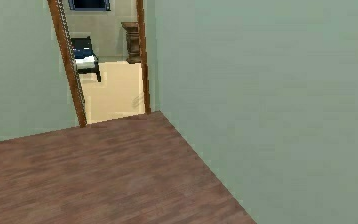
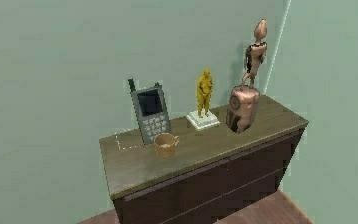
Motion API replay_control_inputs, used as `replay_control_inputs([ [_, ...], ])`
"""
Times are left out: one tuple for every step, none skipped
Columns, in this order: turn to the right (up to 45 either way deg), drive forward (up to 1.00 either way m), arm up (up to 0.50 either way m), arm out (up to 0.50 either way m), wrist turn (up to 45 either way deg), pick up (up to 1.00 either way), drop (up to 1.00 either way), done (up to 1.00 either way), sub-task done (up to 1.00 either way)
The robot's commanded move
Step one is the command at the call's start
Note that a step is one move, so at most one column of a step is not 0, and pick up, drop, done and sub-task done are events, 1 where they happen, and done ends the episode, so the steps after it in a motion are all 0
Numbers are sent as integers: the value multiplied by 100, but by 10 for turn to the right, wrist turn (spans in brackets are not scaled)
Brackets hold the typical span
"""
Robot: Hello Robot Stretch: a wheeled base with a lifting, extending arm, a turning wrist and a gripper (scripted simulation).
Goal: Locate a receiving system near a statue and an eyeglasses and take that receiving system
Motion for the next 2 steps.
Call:
replay_control_inputs([
  [0,0,50,0,0,0,0,0,0],
  [0,0,28,0,0,0,0,0,0],
])
